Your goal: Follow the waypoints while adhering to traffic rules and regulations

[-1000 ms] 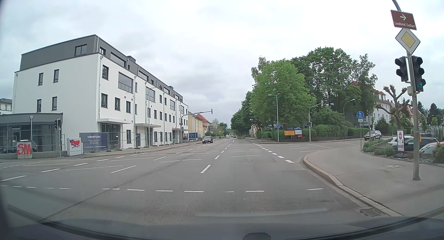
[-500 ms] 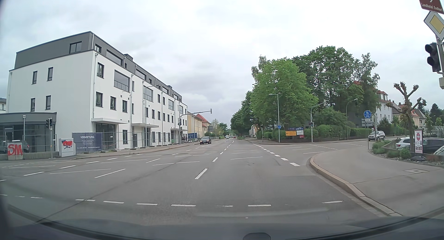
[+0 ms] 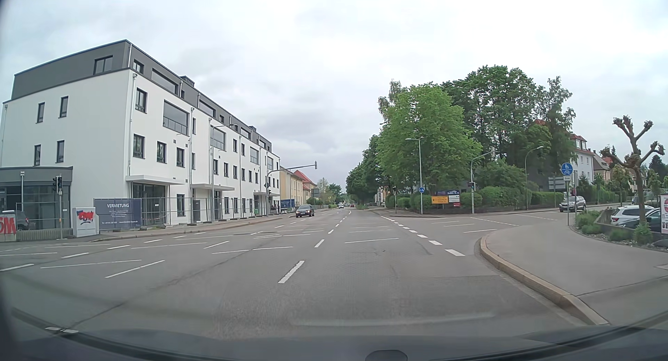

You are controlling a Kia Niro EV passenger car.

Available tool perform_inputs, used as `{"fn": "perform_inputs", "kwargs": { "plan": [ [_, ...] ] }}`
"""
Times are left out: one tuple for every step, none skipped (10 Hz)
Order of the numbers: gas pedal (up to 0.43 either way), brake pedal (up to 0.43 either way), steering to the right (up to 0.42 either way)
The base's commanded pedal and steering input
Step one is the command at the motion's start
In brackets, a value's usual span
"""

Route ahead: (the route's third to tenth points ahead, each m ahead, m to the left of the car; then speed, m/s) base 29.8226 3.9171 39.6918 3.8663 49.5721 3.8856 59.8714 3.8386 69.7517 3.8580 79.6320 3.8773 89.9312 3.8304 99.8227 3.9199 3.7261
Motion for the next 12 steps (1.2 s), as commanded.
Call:
{"fn": "perform_inputs", "kwargs": {
  "plan": [
    [0.240,0.000,0.001],
    [0.240,0.000,0.001],
    [0.240,0.000,0.001],
    [0.240,0.000,0.001],
    [0.240,0.000,0.001],
    [0.240,0.000,0.001],
    [0.240,0.000,0.001],
    [0.240,0.000,0.001],
    [0.248,0.000,0.001],
    [0.260,0.000,0.001],
    [0.268,0.000,0.001],
    [0.268,0.000,0.001]
  ]
}}
